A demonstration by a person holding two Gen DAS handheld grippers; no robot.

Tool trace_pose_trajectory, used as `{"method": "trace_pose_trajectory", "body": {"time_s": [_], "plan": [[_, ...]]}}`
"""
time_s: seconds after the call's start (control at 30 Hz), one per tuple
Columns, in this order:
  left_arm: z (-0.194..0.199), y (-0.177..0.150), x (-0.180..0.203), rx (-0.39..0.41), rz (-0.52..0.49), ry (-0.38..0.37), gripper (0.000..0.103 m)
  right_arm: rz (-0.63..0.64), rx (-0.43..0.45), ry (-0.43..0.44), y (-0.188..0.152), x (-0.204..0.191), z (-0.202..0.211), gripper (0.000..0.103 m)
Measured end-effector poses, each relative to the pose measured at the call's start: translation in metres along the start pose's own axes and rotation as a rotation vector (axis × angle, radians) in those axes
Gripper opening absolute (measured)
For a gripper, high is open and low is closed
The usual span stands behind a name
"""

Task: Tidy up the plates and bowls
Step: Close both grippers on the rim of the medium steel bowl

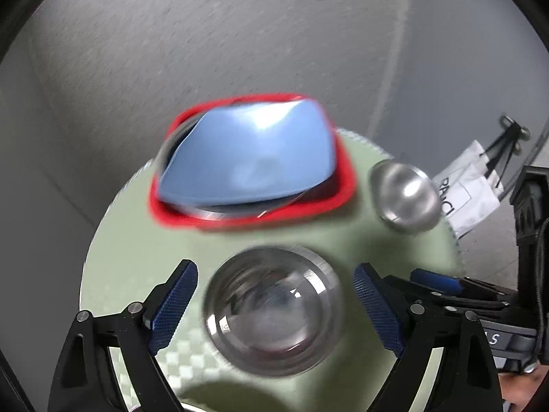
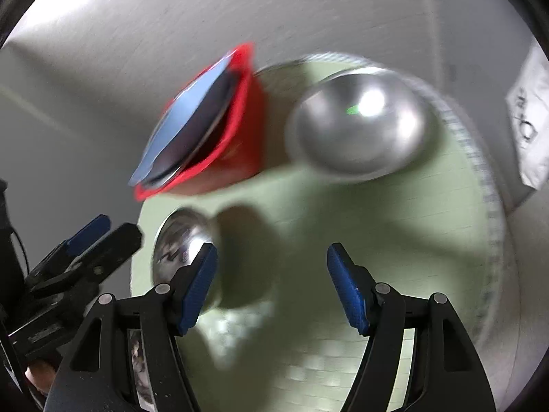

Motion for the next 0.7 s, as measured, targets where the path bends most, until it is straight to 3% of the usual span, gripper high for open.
{"method": "trace_pose_trajectory", "body": {"time_s": [0.1,0.2,0.3,0.37,0.43,0.47,0.53,0.7], "plan": [[-0.005,-0.009,-0.023,-0.038,0.027,0.036,0.075,0.033,-0.058,0.015,-0.007,-0.018,-0.022,0.069],[-0.017,-0.014,-0.042,-0.099,0.042,0.035,0.072,0.057,-0.099,0.022,-0.014,-0.029,-0.039,0.067],[-0.033,-0.019,-0.053,-0.158,0.048,0.015,0.059,0.062,-0.131,0.026,-0.020,-0.036,-0.053,0.057],[-0.046,-0.023,-0.057,-0.193,0.039,-0.014,0.058,0.054,-0.148,0.031,-0.024,-0.037,-0.060,0.046],[-0.061,-0.026,-0.058,-0.236,0.035,-0.045,0.040,0.047,-0.161,0.046,-0.027,-0.039,-0.066,0.033],[-0.067,-0.028,-0.064,-0.251,0.034,-0.060,0.036,0.041,-0.162,0.050,-0.028,-0.040,-0.068,0.030],[-0.079,-0.028,-0.065,-0.277,0.019,-0.076,0.016,0.030,-0.151,0.052,-0.029,-0.041,-0.068,0.024],[-0.075,-0.026,-0.064,-0.252,-0.005,-0.134,0.011,0.017,-0.110,0.026,-0.033,-0.043,-0.060,0.017]]}}
Point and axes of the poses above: each gripper's, at about its wrist camera, not at the fingertips, and z roughly against the way its jaws point, x to its right, y to its top, the point moved 4 cm from there along -z, roughly the way its jaws point, and after that the axes turned 5 degrees about -y, right-handed, at the moved point
